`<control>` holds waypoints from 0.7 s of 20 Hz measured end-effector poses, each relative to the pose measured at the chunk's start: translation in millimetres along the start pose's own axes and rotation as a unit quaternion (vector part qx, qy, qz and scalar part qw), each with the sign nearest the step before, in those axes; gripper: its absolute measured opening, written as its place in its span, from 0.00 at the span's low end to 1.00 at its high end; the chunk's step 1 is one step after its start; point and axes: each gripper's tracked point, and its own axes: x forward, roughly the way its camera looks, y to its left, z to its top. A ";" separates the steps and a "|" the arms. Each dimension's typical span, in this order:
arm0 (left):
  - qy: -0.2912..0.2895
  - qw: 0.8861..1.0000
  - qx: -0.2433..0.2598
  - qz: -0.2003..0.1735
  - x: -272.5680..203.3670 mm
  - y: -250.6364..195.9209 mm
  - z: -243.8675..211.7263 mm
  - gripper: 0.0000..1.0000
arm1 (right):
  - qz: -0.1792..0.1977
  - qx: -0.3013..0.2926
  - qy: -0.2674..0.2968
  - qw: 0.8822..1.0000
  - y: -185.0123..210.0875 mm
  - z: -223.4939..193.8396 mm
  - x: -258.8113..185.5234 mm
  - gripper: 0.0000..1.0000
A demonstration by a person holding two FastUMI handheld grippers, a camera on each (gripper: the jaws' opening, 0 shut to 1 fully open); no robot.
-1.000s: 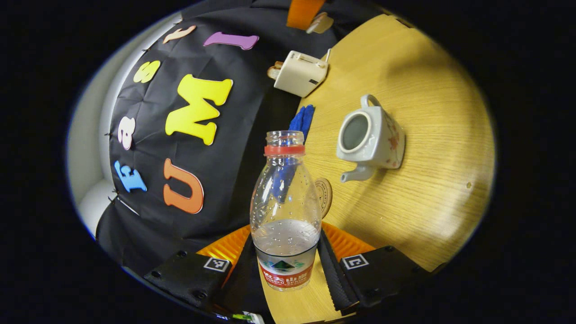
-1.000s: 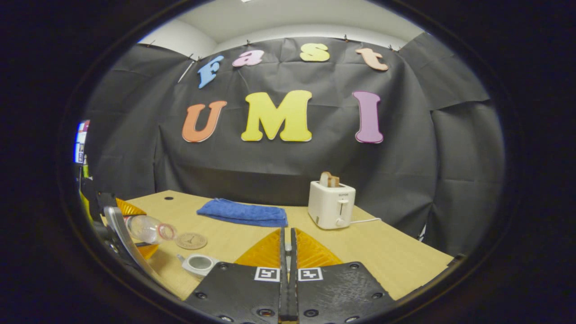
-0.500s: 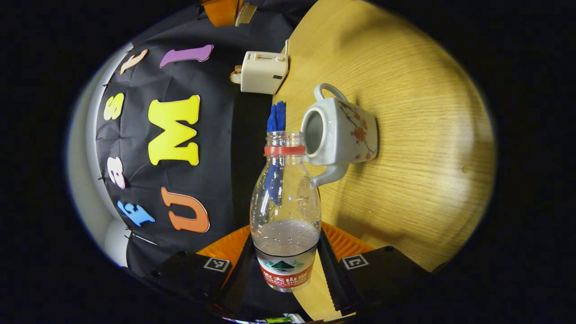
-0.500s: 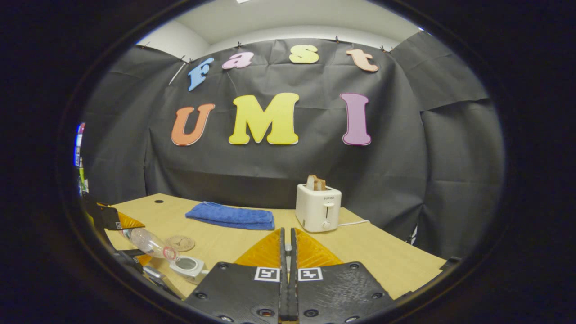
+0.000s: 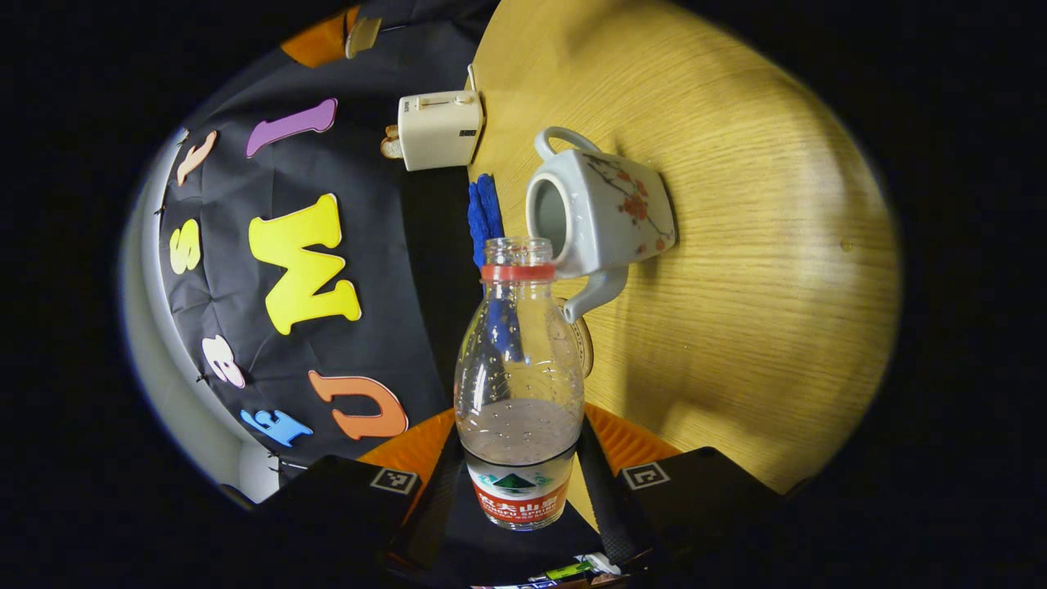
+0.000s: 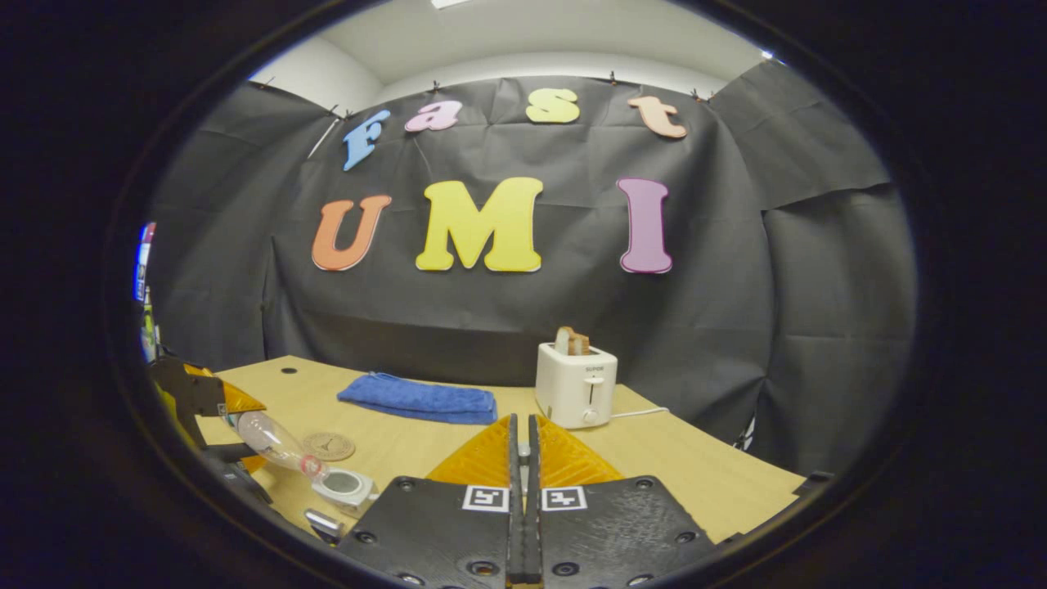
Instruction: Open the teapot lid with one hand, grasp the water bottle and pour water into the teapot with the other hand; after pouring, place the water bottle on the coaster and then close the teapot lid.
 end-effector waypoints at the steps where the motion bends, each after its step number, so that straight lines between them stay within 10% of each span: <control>1: 0.001 1.000 0.007 0.002 -1.0 0.8 0.7 0.75 | 0.000 0.000 -0.001 1.000 -0.2 1.5 -1.1 0.00; 14: 0.018 0.996 0.085 0.011 -0.7 19.9 2.6 0.75 | 0.002 0.001 0.004 1.000 2.1 -0.4 -1.2 0.00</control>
